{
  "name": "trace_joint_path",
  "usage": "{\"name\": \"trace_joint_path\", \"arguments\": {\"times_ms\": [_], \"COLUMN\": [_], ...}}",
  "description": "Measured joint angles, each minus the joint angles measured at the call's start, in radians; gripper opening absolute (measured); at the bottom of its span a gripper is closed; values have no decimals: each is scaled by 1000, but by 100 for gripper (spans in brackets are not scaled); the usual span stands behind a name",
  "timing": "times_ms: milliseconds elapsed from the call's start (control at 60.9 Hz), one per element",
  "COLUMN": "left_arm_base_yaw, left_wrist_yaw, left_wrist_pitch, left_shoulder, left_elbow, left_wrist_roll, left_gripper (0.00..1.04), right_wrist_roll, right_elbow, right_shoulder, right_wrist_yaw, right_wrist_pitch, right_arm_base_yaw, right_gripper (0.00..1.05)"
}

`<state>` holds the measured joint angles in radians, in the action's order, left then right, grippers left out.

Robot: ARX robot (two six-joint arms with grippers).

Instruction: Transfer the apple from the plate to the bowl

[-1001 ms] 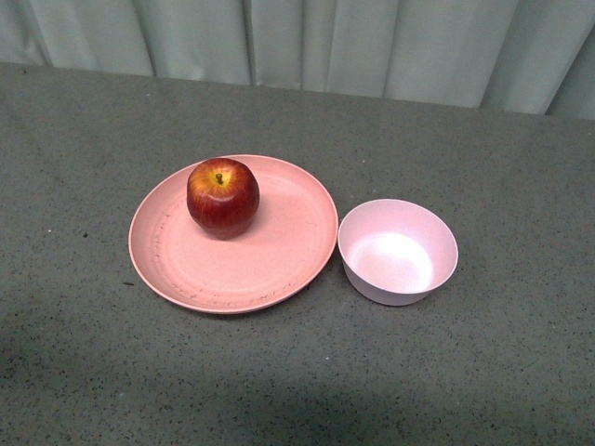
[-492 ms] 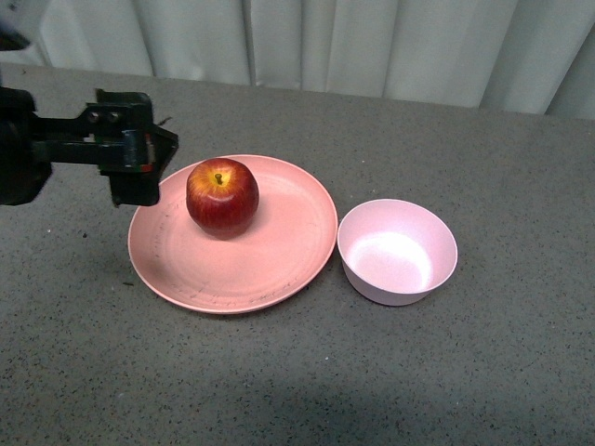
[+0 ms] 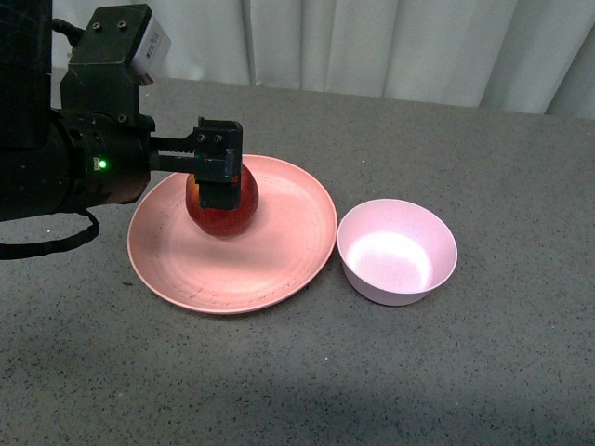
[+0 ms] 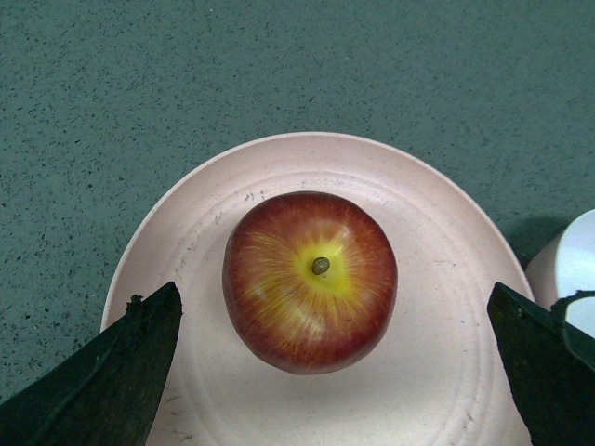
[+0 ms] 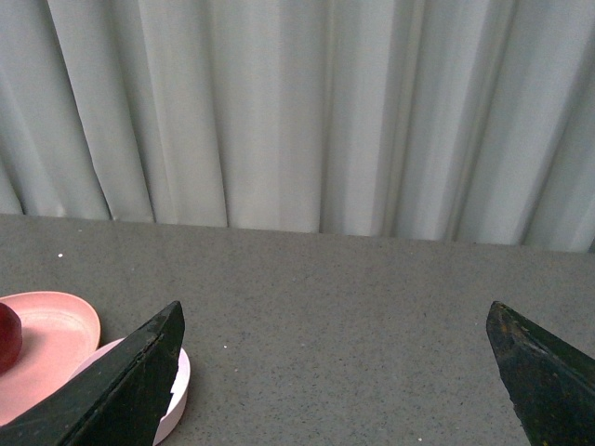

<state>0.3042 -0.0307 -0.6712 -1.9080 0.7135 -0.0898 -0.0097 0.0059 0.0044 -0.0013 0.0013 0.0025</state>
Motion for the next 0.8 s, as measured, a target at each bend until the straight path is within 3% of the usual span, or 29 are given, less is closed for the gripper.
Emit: {"name": "trace_joint_path", "arguments": {"times_ms": [804], "left_arm_base_yaw": [28], "left_wrist_yaw": [61], "left_wrist_pitch": [90], "left_shoulder": [-253], "left_elbow": [213], "left_wrist_roll": [50], "left_gripper": [96], "right_wrist_roll": [0], "right_elbow": [0], "right_shoulder": [0], "right_wrist_yaw": [0], "right_wrist_pitch": [0], "right_arm_base_yaw": [0], "right_gripper": [95]}}
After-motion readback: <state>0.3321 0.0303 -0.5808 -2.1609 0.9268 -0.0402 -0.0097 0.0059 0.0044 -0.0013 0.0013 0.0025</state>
